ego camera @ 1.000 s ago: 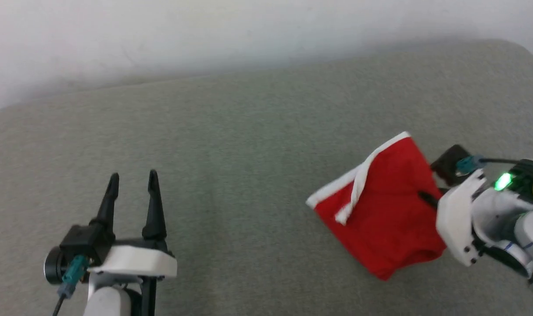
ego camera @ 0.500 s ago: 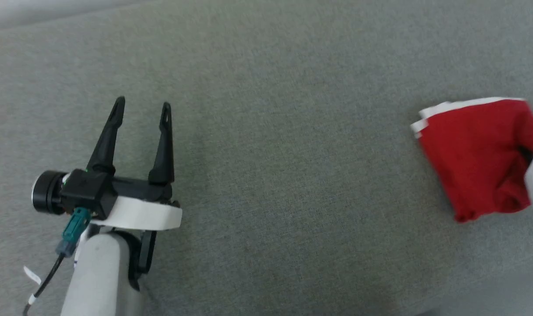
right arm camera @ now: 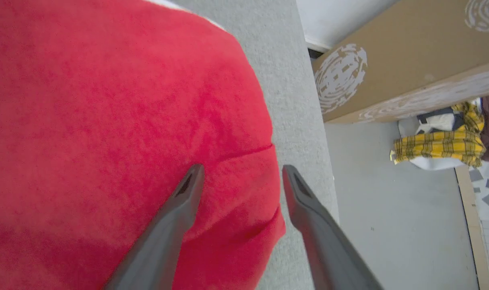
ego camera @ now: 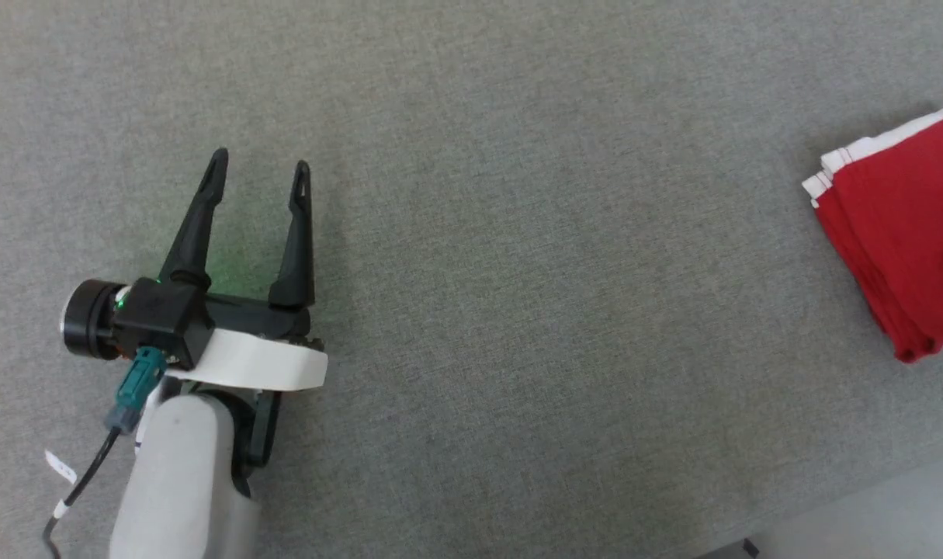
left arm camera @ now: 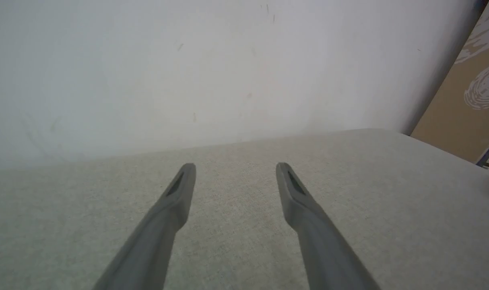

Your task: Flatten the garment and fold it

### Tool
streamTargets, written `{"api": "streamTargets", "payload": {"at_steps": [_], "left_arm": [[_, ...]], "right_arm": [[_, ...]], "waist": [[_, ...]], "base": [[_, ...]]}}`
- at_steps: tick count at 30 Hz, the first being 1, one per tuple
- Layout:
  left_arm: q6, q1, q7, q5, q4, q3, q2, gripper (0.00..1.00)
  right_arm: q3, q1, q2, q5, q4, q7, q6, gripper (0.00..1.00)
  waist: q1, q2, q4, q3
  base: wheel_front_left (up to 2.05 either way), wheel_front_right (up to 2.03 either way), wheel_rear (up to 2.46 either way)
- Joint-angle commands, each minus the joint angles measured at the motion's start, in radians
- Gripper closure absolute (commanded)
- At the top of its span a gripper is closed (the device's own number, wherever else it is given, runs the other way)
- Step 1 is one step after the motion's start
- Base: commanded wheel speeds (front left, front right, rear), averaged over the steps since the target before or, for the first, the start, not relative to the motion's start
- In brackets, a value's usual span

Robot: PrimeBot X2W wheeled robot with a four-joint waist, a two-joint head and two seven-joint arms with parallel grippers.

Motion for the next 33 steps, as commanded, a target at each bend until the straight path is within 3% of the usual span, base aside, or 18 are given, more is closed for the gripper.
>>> {"api": "streamTargets", "payload": {"at_steps": [1, 5, 11, 15, 19, 24, 33], "left_arm": [[0.008, 0.004, -0.005, -0.01, 0.007, 0.003, 0.0, 0.0], [0.017, 0.027, -0.01, -0.025, 0.028, 0.006, -0.011, 0.0], [0.035, 0.09, -0.014, -0.057, 0.06, 0.015, -0.036, 0.0], [0.067, 0.16, -0.015, -0.079, 0.068, 0.04, -0.051, 0.0], [0.082, 0.21, -0.015, -0.097, 0.08, 0.053, -0.06, 0.0], [0.091, 0.239, -0.015, -0.096, 0.102, 0.065, -0.061, 0.0], [0.103, 0.278, -0.015, -0.119, 0.153, 0.13, -0.029, 0.0]], "right_arm": [[-0.017, 0.005, 0.013, -0.001, 0.035, -0.008, -0.001, 0.0], [-0.074, 0.037, 0.028, -0.007, 0.13, -0.024, -0.001, 0.0], [-0.19, 0.146, 0.045, 0.035, 0.132, -0.154, -0.001, 0.0], [-0.262, 0.255, 0.059, 0.043, 0.035, -0.178, -0.001, 0.0], [-0.321, 0.368, 0.117, 0.0, -0.12, -0.18, -0.001, 0.0], [-0.36, 0.472, 0.237, -0.064, -0.327, -0.179, -0.001, 0.0], [-0.315, 0.53, 0.426, -0.122, -0.597, -0.079, -0.001, 0.0]], "waist": [[-0.0001, -0.0001, 0.018, -0.028], [-0.0001, -0.0001, 0.039, -0.087], [-0.0001, -0.0001, 0.086, -0.208], [-0.0001, -0.0001, 0.116, -0.294], [-0.0001, -0.0001, 0.16, -0.349], [-0.0001, -0.0001, 0.227, -0.395], [-0.0001, -0.0001, 0.302, -0.442]], "base": [[0.0, 0.0, 0.0], [0.0, 0.0, 0.0], [0.0, 0.0, 0.0], [0.0, 0.0, 0.0], [0.0, 0.0, 0.0], [0.0, 0.0, 0.0], [0.0, 0.0, 0.0]]}}
